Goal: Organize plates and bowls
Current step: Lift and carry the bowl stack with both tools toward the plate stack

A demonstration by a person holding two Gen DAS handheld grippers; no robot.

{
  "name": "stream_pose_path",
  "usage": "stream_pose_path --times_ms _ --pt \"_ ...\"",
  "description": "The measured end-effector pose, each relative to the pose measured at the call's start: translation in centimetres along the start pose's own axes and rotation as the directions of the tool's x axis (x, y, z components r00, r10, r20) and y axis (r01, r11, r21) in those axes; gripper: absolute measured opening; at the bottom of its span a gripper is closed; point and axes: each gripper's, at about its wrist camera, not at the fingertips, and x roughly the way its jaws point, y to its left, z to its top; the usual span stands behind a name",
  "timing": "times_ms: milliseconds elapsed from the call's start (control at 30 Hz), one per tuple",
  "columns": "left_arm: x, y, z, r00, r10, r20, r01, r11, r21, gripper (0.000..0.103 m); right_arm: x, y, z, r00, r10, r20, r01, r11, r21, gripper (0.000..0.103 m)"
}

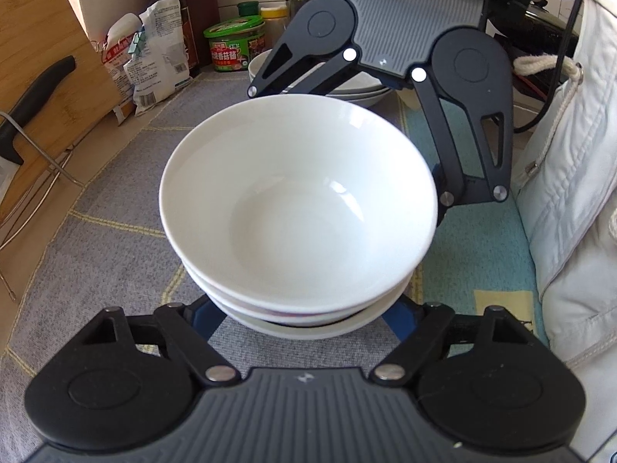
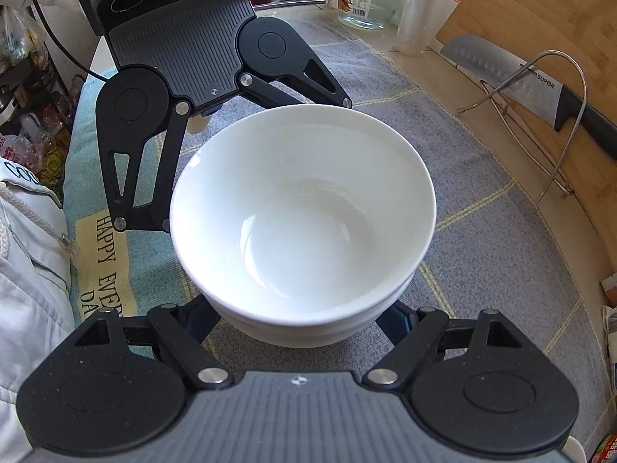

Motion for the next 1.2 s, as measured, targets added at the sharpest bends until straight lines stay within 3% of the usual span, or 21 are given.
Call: stream_pose_path --times_ms 733,1200 --pt "0.59 0.71 0.50 0.998 -0.064 -0.010 0.064 0.998 0.007 0.085 0.12 -0.58 0.25 1.000 0.022 -0.004 -0.022 1.000 0.006 0.089" --pt "0.29 0.37 0.66 0.999 -0.043 -0.027 0.043 0.999 -0.002 0.085 -0.63 -0.02 0.18 1.000 0.024 0.015 -0.023 1.000 -0.015 0.088"
